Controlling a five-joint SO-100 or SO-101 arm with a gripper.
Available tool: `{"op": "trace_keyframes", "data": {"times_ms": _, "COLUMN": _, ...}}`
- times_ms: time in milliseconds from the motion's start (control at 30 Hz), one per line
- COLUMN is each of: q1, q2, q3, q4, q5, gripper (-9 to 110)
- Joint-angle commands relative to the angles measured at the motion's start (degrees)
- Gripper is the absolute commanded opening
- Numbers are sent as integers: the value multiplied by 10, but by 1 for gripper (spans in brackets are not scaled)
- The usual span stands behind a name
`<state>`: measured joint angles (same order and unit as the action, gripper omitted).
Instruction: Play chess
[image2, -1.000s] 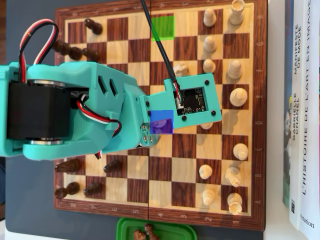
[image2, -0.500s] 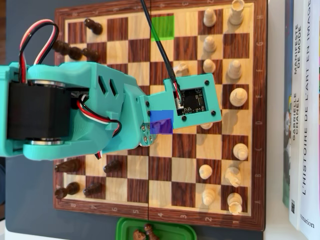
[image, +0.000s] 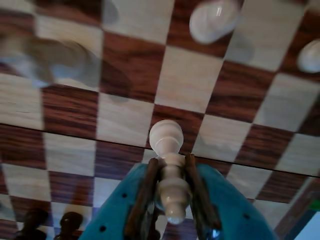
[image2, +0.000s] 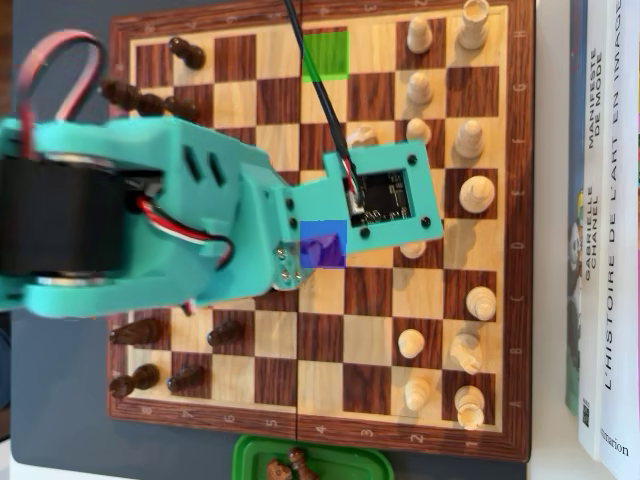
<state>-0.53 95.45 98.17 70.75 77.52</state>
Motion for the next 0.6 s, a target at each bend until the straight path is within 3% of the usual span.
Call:
{"op": "trace_keyframes", "data": {"times_ms": 0, "q1": -7, "q2": 55, "q3": -9, "q4": -5, "q5": 4, "gripper": 7}}
{"op": "trace_keyframes", "data": {"times_ms": 567, "q1": -134, "q2": 130, "q3": 68, "q4": -7, "q5": 6, "gripper": 7}}
